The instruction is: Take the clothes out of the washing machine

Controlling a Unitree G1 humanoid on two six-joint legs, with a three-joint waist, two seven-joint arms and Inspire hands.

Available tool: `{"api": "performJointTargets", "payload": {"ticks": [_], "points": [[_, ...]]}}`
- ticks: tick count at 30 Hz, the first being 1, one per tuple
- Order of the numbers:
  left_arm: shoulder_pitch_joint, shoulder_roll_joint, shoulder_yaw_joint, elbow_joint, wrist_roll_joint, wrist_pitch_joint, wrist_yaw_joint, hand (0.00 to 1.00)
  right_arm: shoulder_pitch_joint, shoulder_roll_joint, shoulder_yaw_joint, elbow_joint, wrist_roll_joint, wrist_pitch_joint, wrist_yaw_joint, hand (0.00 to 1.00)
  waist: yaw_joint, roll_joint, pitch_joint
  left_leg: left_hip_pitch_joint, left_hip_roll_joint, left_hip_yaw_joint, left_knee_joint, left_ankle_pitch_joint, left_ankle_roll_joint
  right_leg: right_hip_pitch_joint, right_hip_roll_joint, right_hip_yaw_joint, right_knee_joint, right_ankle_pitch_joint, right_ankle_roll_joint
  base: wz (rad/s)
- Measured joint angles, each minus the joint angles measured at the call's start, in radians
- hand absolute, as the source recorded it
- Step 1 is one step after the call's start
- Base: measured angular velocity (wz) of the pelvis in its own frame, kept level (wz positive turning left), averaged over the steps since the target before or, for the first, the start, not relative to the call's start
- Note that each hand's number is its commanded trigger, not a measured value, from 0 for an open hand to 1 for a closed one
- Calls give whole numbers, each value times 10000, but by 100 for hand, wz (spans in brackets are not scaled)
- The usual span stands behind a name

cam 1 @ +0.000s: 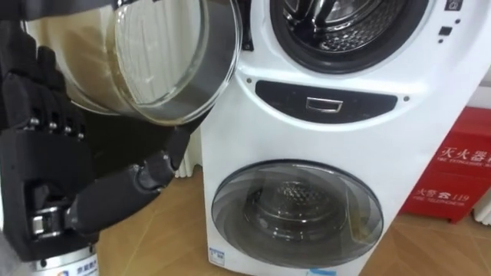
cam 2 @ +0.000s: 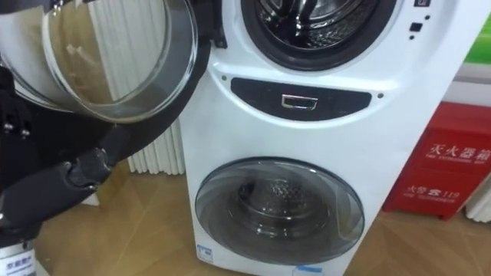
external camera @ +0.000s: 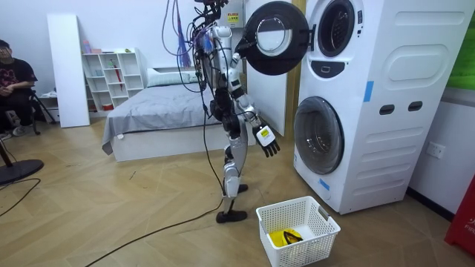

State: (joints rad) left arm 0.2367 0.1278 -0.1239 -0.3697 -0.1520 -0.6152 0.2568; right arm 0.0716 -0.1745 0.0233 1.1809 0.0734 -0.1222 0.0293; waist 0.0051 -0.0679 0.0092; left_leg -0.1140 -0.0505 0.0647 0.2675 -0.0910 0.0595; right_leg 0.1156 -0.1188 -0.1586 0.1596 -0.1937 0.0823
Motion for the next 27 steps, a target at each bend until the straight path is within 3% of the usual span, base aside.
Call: {"api": "performJointTargets", "payload": {"ticks": [6,8,9,10,11,12,13,15,16,17,18,19,20,21,22,24,26,27], "points": [[11,-27,-197,2,17,-119,2,0,-16,-131,-77,266,-4,-218,-307,0,-379,53,-40,-183,3,163,65,17,-26,-225,-38,198,2,94,-77,-4],[12,-58,-384,66,21,-203,3,0,-18,-181,-86,274,10,-220,-458,0,-402,-85,-33,-309,8,140,423,-33,-86,-325,-210,98,20,139,-150,-26],[3,-108,-447,79,21,-209,3,0,-31,-211,-92,252,15,-226,-490,0,-407,-3,-11,-524,97,97,1150,-299,-147,-355,-281,-84,136,142,-156,-72],[132,-269,-496,116,19,-353,3,0,-96,-287,-114,194,31,-230,-540,0,-274,381,-29,-626,591,-45,3107,-1634,-331,-585,-274,-344,811,76,-68,-96],[68,-291,-497,225,36,-531,4,0,-159,-238,-96,87,65,-280,-628,0,-294,842,23,-752,670,-499,3602,-2531,-82,-962,-82,-272,1763,-114,88,-99],[80,-243,-521,315,67,-559,4,0,-119,-112,-54,97,69,-269,-611,0,-317,635,35,-650,559,-551,3515,-2589,17,-1059,-86,-113,1977,-169,51,-37],[78,-137,-661,433,67,-559,4,0,-71,51,21,130,44,-255,-384,0,-522,518,-25,-433,514,-538,3065,-2590,31,-1132,44,-129,2007,-254,-57,35],[68,-64,-1078,658,72,-554,4,0,-55,106,41,231,16,-319,-122,0,-972,245,-36,-80,652,-36,1754,-2169,-3,-1187,190,-202,1732,-196,-247,93],[-22,66,-1510,776,81,-434,4,0,47,90,36,279,31,-318,-162,0,-1170,-76,-219,213,697,816,822,-1657,-286,-1271,85,-173,1170,-148,-604,109],[-369,110,-2079,919,158,-218,-3,0,58,-41,-10,272,64,-326,-287,0,-1073,-287,-144,279,442,1138,773,-1331,-377,-1444,34,374,718,135,-608,96],[-503,35,-2379,1050,193,-191,-4,0,38,-185,-58,279,103,-319,-363,0,-1063,-128,-198,270,503,1150,785,-1057,-11,-1518,173,633,716,133,-591,34],[-619,-10,-2728,1136,295,-101,-6,0,-98,-269,-35,264,163,-316,-578,0,-941,162,-128,250,525,1134,965,-928,61,-1577,341,1117,772,143,-561,-36],[-632,-15,-2939,1212,367,-71,-8,0,-279,-250,58,209,196,-315,-656,0,-849,458,-141,225,518,979,1446,-1449,232,-1691,431,1193,1025,179,-435,-70],[-635,-5,-3004,1234,363,-71,-21,0,-400,-173,171,219,201,-312,-643,0,-852,602,-73,214,559,994,1549,-1601,397,-1695,471,1273,1124,240,-383,-84],[-685,164,-3201,1374,369,-45,-110,0,-426,97,409,206,225,-326,-548,0,-1095,601,-81,294,593,1124,1390,-1650,436,-1525,506,1268,1207,307,-328,-36],[-979,206,-3729,1508,450,411,-630,0,-381,288,504,206,221,-301,-417,0,-1519,467,-46,613,678,1748,545,-1513,220,-1516,598,1250,1353,322,-315,8],[-1664,186,-4647,1971,477,1869,-1434,0,-421,220,676,194,283,-299,-456,0,-1928,354,-88,1079,612,2962,-847,-1203,-237,-1546,659,1275,1127,359,-548,10],[-1830,184,-4825,2101,492,2145,-1650,0,-463,228,739,197,284,-298,-482,0,-1992,324,-72,1079,593,3213,-944,-1165,-222,-1547,693,1281,970,405,-607,-39]]}}
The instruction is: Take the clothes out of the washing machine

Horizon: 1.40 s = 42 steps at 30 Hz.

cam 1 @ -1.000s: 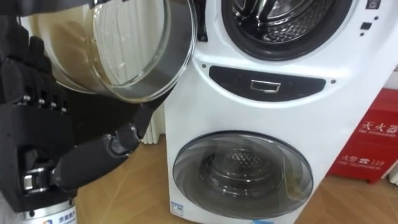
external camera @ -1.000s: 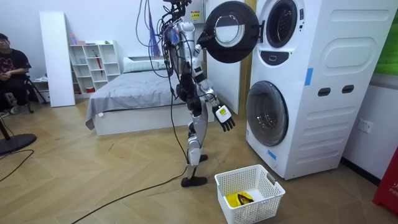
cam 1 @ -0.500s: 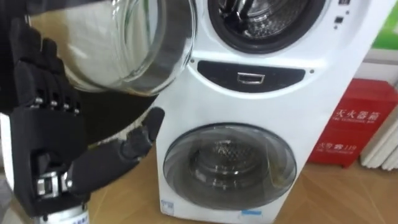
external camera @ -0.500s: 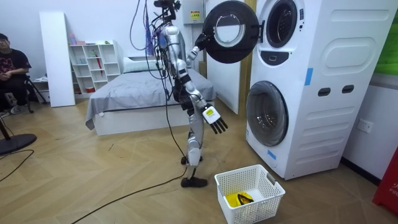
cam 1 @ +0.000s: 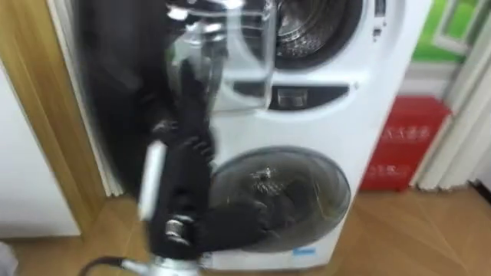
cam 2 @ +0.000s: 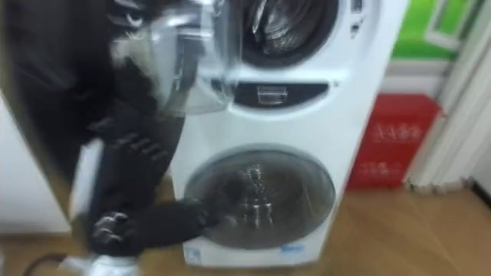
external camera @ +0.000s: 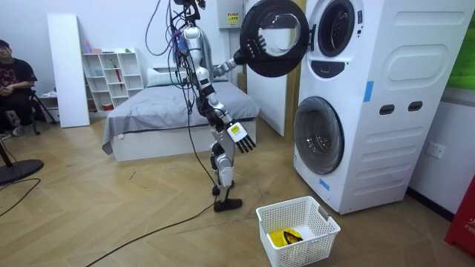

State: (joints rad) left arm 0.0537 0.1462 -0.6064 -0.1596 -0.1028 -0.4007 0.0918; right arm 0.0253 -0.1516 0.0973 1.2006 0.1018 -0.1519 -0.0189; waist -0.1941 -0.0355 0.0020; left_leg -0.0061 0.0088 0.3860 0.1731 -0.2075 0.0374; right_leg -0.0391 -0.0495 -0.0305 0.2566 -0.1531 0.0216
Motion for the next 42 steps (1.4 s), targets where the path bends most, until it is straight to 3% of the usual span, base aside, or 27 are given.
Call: {"api": "performJointTargets", "payload": {"ticks": [1,2,3,4,5,7,10,11,13,16,18,20,25,29,35,39,42], "points": [[-334,3,-249,257,102,403,-350,0,-149,64,96,13,-15,12,3,0,-74,-17,59,-41,-46,445,49,253,137,-2,60,60,-405,124,-112,-60],[-599,-124,-438,696,91,705,-646,0,-224,34,309,14,-13,17,-2,0,-230,-15,209,-97,-51,458,266,424,303,-21,98,301,-432,484,-14,-67],[-665,-188,-544,881,102,895,-798,0,-178,24,357,15,-15,20,-9,0,-281,39,169,-101,-70,420,306,479,220,-43,90,322,-465,481,-12,-75],[-839,-258,-701,1077,160,1186,-1113,0,-164,13,354,13,55,17,-48,0,-321,103,145,-168,-180,-71,606,505,176,-119,47,262,-474,479,-12,-108],[-1028,-282,-766,1166,237,1377,-1426,0,-211,8,381,21,158,15,-50,0,-284,144,170,-399,-174,-673,1079,168,346,-264,77,162,-269,461,20,-115],[-1237,-299,-820,1205,345,1628,-1747,0,-202,11,409,23,178,17,79,0,-499,95,99,-375,-204,-896,1083,31,546,-203,188,267,-393,441,50,-76],[-1990,-437,-1256,1187,555,1824,-2116,0,-164,-85,403,18,208,20,199,0,-1032,56,73,-191,-269,-879,640,90,717,46,218,257,-1006,701,32,-14],[-2252,-523,-1385,1203,849,1875,-2256,0,-165,-90,399,4,209,19,207,0,-1168,86,74,-186,-293,-879,596,70,915,30,254,283,-1037,1006,173,-3],[-2477,-608,-1527,1213,1138,2042,-2473,0,-151,-90,416,-13,220,18,202,0,-1341,263,21,-118,-272,-863,402,90,984,60,349,298,-1037,1018,166,-8],[-3014,-637,-1697,1567,1142,2285,-2858,0,-162,-95,486,13,257,19,210,0,-1547,380,107,163,-253,-842,59,103,912,204,373,443,-1063,919,133,-1],[-3300,-639,-1725,1887,1144,2432,-3073,0,-182,-99,591,6,292,19,212,0,-1580,422,98,302,-245,-846,-70,64,836,288,404,526,-1074,815,132,2],[-3566,-643,-1977,2423,1159,2498,-3203,0,-235,-152,788,6,404,19,219,0,-1608,464,150,386,-214,-878,-118,9,757,373,456,530,-1092,733,90,0],[-3615,-652,-2637,2903,1170,2676,-3440,0,-259,-202,808,-39,462,48,206,0,-1634,570,189,360,-212,-881,-203,-12,726,364,470,513,-1233,674,92,0],[-3613,-687,-2665,3715,1586,2781,-3697,0,-246,-226,785,-347,465,245,332,0,-1625,670,251,363,-206,-900,-247,-65,678,350,531,504,-1239,612,85,-2],[-3255,-448,-2547,4680,2333,2992,-3804,0,-201,-220,779,-654,426,426,477,0,-1361,601,287,433,-221,-923,-232,-69,662,434,526,414,-1206,511,36,0],[-2474,-367,-1908,5349,2531,2956,-3757,0,-138,-186,770,-654,431,438,587,0,-1022,497,291,517,-228,-956,-214,-101,607,567,513,230,-1212,377,-43,3],[-1678,-59,-1057,5860,2737,2861,-3551,0,-21,-165,751,-731,335,439,724,0,-810,378,195,534,-232,-1143,-137,-62,546,598,494,-1,-1182,289,-122,17]]}}
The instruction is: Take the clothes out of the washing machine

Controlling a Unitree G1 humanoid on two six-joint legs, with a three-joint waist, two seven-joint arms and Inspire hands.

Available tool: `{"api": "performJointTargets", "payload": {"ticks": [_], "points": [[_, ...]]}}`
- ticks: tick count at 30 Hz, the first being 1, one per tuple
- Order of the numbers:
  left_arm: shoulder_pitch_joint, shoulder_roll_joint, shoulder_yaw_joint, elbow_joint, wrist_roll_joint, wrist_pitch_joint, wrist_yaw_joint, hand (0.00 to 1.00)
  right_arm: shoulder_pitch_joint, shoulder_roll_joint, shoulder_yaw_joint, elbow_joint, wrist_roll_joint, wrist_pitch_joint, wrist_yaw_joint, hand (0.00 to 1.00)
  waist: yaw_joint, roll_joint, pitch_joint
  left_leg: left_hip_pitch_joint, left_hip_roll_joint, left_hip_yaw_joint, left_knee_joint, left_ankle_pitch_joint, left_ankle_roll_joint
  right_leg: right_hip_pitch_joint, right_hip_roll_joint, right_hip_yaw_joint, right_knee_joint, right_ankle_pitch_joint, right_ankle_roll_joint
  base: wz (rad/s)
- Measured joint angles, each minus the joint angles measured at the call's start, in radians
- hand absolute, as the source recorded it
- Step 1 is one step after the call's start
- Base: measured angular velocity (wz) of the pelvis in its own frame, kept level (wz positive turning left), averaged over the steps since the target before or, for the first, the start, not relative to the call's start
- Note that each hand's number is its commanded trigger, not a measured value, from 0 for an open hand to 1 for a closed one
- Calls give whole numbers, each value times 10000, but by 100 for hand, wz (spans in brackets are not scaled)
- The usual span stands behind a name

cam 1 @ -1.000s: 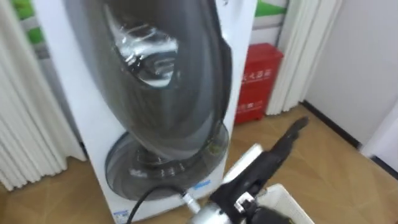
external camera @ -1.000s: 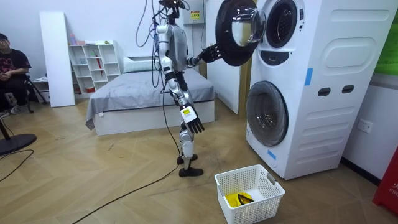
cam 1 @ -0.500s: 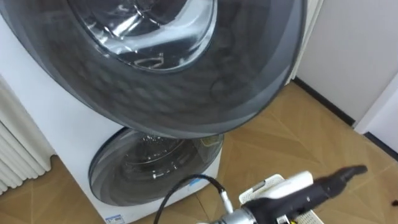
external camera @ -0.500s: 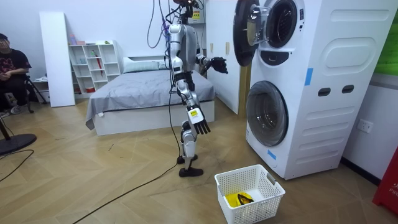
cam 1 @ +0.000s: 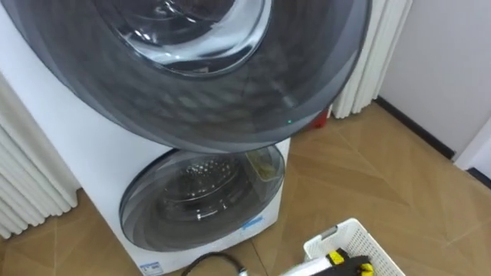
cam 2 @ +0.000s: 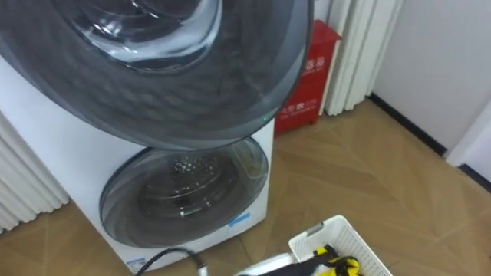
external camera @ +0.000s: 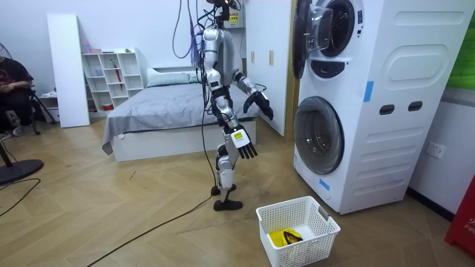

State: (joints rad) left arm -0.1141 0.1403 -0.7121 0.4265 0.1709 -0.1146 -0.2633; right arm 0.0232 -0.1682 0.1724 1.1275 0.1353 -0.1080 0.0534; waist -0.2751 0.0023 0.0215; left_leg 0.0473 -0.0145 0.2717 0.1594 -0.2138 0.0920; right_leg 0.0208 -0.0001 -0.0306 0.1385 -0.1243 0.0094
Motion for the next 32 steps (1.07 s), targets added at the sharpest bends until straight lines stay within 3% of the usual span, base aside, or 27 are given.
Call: {"api": "performJointTargets", "payload": {"ticks": [2,5,9,11,12,14,16,18,20,23,25,28,32], "points": [[508,107,882,735,665,-14,449,0,198,31,-207,8,7,-3,81,0,365,-125,-105,11,10,-157,33,22,-37,62,9,-107,-19,-36,-47,15],[1161,167,2181,2156,1097,-139,1069,0,535,116,-516,-1,4,-1,125,0,830,-326,-110,186,15,-362,47,-5,-100,339,6,-304,-47,-140,-88,18],[1586,268,3807,4448,1385,-170,1856,0,725,228,-851,5,-46,5,-6,0,1223,-327,-138,132,14,-637,17,-21,-126,366,0,-672,-34,-157,-92,20],[2000,318,5274,5731,1352,-182,2417,0,885,241,-1177,-11,-225,23,-58,0,1657,-252,-175,201,19,-675,-96,-22,-128,379,15,-786,-35,-156,-92,2],[2112,384,5655,6062,1351,-172,2619,0,942,232,-1204,-12,-250,39,-81,0,1765,-245,-175,253,23,-676,-100,-29,-140,420,26,-808,-42,-156,-93,-4],[2667,842,6495,7163,1599,48,3462,0,1014,227,-1440,-13,-691,258,-104,0,2007,-247,-164,468,56,-721,-122,-62,-187,639,58,-851,-68,-157,-93,0],[3139,1068,6910,7391,2073,490,3877,0,1031,244,-1556,-57,-914,345,-109,0,2065,-227,-174,600,73,-725,-155,-96,-201,694,38,-855,-64,-157,-93,2],[3514,1025,7219,7571,2373,930,4054,0,1079,244,-1574,-57,-885,352,-110,0,2257,-150,-161,701,66,-728,-169,-131,-176,823,34,-834,-62,-159,-90,5],[3747,705,7560,7785,2385,1400,4074,0,1181,246,-1581,-42,-642,364,-86,0,2331,-111,-149,695,7,-856,-152,-170,-115,964,13,-851,-61,-186,-52,18],[3851,249,7918,7906,2392,1799,4066,0,1229,285,-1576,72,-418,371,-87,0,2607,-99,-156,715,-2,-878,-78,-216,-68,1010,-2,-841,-52,-190,-47,2],[3807,94,7955,7948,2392,2010,4045,0,1241,286,-1578,144,-345,449,-140,0,2689,-88,-163,709,-5,-878,-67,-221,-61,1015,-11,-840,-46,-190,-47,0],[3741,-34,8036,7928,2382,2319,4050,0,1188,299,-1574,410,82,483,-241,0,2740,-41,-187,703,-5,-879,-61,-227,-67,1048,-26,-836,-51,-199,-32,0],[3465,-125,8292,7914,2354,2489,4077,0,1177,337,-1568,478,817,813,-248,0,2776,-28,-181,685,-4,-894,67,-247,-102,1081,-92,-949,-51,-265,-8,0]]}}
